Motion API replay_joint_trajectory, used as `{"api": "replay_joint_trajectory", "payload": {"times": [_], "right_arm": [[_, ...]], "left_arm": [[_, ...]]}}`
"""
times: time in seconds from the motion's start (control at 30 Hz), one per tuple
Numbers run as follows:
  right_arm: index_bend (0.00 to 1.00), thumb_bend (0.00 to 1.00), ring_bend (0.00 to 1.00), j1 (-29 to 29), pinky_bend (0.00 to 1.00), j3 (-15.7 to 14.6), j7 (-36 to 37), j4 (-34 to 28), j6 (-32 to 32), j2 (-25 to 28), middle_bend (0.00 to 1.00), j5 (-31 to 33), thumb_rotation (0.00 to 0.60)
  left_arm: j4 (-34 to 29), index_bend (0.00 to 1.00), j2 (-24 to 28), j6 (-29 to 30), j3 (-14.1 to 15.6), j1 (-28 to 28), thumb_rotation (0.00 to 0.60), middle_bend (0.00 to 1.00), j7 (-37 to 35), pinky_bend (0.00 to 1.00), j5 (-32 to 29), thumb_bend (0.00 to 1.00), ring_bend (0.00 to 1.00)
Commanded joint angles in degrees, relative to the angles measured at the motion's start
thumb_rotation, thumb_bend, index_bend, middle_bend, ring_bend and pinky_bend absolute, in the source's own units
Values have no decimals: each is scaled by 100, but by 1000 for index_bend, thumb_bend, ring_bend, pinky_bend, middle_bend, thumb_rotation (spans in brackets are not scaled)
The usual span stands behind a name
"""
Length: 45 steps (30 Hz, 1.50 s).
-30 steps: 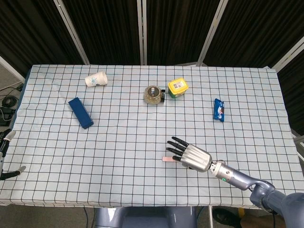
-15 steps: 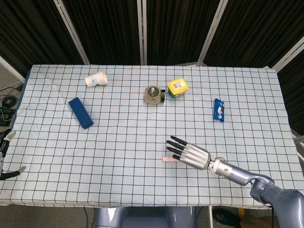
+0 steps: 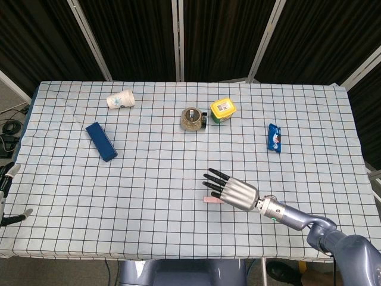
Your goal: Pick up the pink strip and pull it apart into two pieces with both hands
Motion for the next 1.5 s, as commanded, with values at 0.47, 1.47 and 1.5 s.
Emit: {"api": "replay_joint_trajectory", "payload": {"times": [0.47,1.47,1.5], "right_arm": [[484,219,0,150,0,-239,-306,-204,-206,109,156,-28,600],[623,354,0,168,0,-353,-34,-12,-257,-111,188,210,600],[630,359,0,166,0,-338,-23,-8,-239,-121,189,229,600]], "left_arm": [[-5,0,13,1,9,-3,600,0,-32,0,29,0,0],[-13,0,-1,-9,41,-5,600,0,-23,0,75,0,0],[-12,0,-1,-10,42,-5,600,0,-22,0,74,0,0]]}}
